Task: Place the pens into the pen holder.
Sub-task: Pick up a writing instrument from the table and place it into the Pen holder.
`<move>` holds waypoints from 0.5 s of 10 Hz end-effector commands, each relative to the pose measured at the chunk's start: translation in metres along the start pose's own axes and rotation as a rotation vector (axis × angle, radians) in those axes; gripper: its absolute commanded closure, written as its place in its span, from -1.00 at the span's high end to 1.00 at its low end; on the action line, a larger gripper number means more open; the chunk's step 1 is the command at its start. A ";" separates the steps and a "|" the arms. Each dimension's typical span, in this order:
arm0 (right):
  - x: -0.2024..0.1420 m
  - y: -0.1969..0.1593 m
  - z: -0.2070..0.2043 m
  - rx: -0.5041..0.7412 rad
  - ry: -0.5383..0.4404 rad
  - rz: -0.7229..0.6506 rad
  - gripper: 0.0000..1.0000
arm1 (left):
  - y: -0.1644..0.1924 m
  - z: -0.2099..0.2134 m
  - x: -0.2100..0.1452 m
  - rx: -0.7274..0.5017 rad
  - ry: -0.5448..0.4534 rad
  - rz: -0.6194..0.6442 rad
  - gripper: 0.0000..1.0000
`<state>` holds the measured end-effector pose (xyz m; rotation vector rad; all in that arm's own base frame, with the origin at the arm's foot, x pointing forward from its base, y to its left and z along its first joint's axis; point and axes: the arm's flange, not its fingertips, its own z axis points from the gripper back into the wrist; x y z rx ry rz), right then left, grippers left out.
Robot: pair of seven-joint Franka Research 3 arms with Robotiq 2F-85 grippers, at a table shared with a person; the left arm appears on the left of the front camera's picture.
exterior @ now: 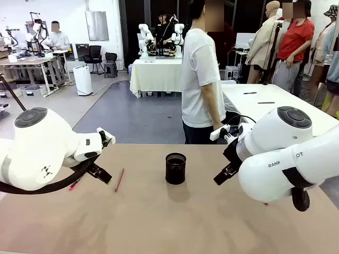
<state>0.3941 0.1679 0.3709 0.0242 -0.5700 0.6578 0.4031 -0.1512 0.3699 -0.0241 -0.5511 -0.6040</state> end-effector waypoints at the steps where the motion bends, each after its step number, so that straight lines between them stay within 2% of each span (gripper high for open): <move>1: 0.000 0.000 0.000 0.000 0.000 0.000 1.00 | 0.000 0.000 0.000 0.000 0.000 0.000 1.00; 5: 0.000 0.000 0.000 0.000 0.000 0.000 1.00 | 0.000 0.000 0.000 0.000 0.000 0.000 1.00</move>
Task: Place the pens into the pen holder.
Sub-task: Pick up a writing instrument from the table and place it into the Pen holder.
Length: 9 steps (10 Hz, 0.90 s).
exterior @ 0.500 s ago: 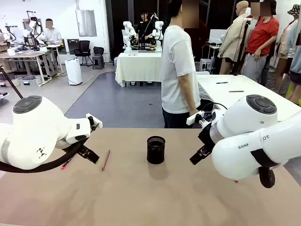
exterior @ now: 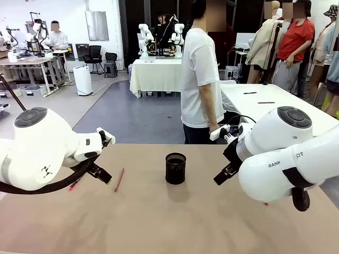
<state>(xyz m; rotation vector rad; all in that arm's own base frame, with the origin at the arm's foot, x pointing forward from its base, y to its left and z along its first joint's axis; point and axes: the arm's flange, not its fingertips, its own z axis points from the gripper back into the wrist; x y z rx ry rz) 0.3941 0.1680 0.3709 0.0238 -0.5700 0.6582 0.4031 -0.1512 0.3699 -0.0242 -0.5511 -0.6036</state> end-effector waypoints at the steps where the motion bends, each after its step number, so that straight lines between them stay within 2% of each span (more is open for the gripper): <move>1: 0.000 0.000 0.000 0.000 0.000 0.000 1.00 | 0.000 0.000 0.000 0.000 0.000 -0.001 1.00; 9: 0.000 0.000 0.000 0.000 0.000 0.000 1.00 | 0.000 0.000 0.000 0.000 0.000 -0.001 1.00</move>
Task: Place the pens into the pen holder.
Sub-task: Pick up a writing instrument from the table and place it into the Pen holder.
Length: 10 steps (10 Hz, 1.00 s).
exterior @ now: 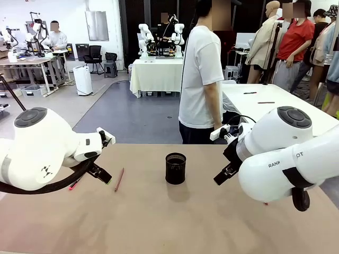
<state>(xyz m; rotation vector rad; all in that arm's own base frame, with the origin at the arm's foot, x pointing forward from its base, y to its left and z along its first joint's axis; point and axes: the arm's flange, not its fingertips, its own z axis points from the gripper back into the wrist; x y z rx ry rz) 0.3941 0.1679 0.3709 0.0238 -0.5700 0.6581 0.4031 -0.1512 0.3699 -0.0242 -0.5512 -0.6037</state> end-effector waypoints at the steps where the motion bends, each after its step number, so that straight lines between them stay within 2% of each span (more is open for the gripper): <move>1: 0.000 0.000 0.000 0.000 0.000 0.000 1.00 | 0.000 0.000 0.000 0.000 0.000 0.000 1.00; 9: 0.000 0.000 0.000 0.000 0.000 0.000 1.00 | 0.000 0.000 0.000 0.000 0.000 0.000 1.00; 10: 0.003 0.007 0.001 0.072 0.019 -0.017 1.00 | -0.003 0.004 0.002 -0.020 0.043 -0.013 1.00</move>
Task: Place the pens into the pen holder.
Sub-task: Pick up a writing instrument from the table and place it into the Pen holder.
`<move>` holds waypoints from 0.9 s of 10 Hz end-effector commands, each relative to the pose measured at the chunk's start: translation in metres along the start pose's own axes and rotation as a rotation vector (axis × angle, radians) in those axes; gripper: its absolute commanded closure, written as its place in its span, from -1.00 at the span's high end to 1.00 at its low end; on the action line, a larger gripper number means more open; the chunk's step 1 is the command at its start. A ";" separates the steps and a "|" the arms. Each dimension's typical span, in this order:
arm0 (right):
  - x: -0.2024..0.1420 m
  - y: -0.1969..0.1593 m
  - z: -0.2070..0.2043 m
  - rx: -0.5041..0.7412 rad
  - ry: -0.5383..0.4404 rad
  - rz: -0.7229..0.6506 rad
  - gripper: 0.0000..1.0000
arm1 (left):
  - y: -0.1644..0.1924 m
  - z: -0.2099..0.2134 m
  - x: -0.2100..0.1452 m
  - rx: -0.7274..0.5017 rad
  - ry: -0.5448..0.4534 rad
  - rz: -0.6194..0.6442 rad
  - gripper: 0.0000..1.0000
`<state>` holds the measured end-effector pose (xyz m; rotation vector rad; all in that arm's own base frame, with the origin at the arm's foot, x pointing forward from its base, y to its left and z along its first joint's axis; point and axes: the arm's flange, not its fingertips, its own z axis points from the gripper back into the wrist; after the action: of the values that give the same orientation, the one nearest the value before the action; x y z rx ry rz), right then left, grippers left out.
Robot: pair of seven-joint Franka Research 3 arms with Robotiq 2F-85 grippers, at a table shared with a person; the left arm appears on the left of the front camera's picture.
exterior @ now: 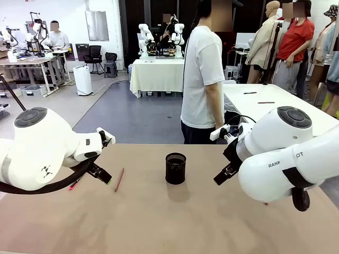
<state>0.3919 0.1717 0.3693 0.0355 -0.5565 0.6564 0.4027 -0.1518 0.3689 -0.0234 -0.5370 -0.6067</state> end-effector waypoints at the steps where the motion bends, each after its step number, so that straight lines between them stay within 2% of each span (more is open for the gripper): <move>1: 0.011 0.008 0.004 0.114 0.020 -0.015 1.00 | -0.006 0.012 0.010 -0.065 0.035 -0.025 1.00; 2: 0.017 0.012 0.010 0.139 0.013 -0.015 1.00 | -0.009 0.023 0.014 -0.112 0.057 -0.056 1.00; 4: 0.031 0.013 0.031 0.235 0.004 -0.027 1.00 | -0.010 0.052 0.028 -0.229 0.042 -0.110 1.00; 6: 0.056 -0.002 0.062 0.327 -0.003 -0.013 1.00 | -0.006 0.081 0.045 -0.364 0.025 -0.184 1.00; 7: 0.065 -0.010 0.079 0.363 0.007 0.007 1.00 | 0.003 0.097 0.051 -0.372 0.001 -0.238 1.00; 9: 0.084 -0.035 0.108 0.413 -0.042 0.039 1.00 | 0.026 0.122 0.056 -0.347 -0.097 -0.299 1.00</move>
<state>0.4019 0.1791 0.5043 0.3813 -0.4582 0.7628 0.3911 -0.1503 0.5055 -0.2816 -0.4908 -0.9560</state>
